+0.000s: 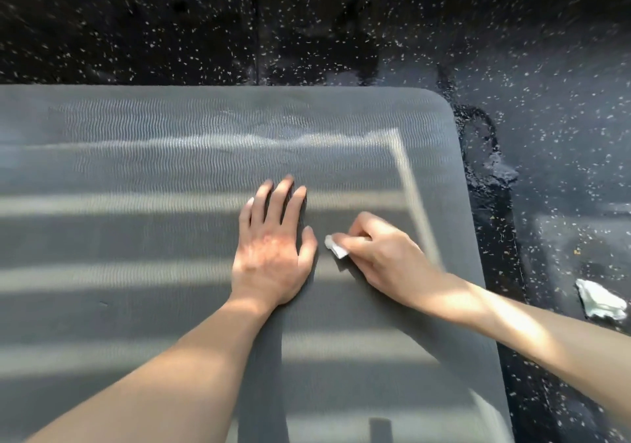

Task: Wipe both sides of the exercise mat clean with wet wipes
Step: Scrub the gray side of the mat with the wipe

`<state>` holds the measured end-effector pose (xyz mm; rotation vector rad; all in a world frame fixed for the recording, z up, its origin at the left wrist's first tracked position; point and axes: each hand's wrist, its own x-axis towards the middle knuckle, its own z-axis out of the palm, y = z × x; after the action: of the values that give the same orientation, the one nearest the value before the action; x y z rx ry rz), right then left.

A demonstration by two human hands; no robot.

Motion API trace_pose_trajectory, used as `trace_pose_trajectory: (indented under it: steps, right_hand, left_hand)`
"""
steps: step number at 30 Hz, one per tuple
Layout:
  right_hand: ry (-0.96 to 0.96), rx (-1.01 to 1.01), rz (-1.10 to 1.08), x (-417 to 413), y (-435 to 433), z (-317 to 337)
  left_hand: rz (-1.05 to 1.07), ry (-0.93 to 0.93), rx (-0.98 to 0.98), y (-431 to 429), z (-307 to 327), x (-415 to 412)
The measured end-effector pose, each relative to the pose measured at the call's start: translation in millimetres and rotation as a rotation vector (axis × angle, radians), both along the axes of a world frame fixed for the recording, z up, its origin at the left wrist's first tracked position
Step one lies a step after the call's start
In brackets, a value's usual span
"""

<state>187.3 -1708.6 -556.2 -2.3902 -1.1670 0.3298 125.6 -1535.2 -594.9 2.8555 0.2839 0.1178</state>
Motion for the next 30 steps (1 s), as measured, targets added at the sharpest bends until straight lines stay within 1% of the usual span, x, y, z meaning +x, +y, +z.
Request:
trace_pose_trajectory:
  steps: [2,3,5,7,8,11,13,15,17,19,22,26,30]
  right_hand:
    - [-0.024,0.007,-0.015,29,19,0]
    - [-0.059,-0.025,-0.054,52,31,-3]
    - [-0.063,-0.079,-0.144,91,50,-6]
    - [-0.076,-0.014,-0.176,98,54,-8]
    - [-0.055,-0.006,-0.161,89,50,-8]
    - [0.078,-0.081,-0.035,69,42,4]
    - [0.067,-0.047,-0.019,100,52,7]
    - [-0.014,-0.033,-0.135,144,68,8]
    - [-0.053,0.016,-0.219,169,78,7]
    - [-0.066,0.011,-0.233,165,73,5]
    - [-0.059,-0.009,-0.12,151,61,0]
    - [-0.098,0.032,-0.252,182,75,3]
    - [-0.084,0.018,-0.242,173,64,0]
  left_hand:
    - [0.004,0.013,0.007,0,1,1]
    - [0.002,0.023,0.008,-1,2,0]
    - [0.002,0.029,0.009,0,3,0]
    - [0.002,0.034,0.013,0,4,0]
    - [0.003,0.036,0.015,0,4,0]
    - [-0.001,0.05,0.02,1,3,-1]
    - [-0.001,0.061,0.022,2,2,-1]
    - [-0.006,0.067,0.02,2,2,0]
    - [-0.007,0.069,0.014,3,3,1]
    - [-0.008,0.072,0.011,3,3,1]
    - [-0.014,0.089,0.005,4,3,1]
    - [-0.017,0.109,0.009,5,2,2]
    - [-0.014,0.111,0.013,5,3,2]
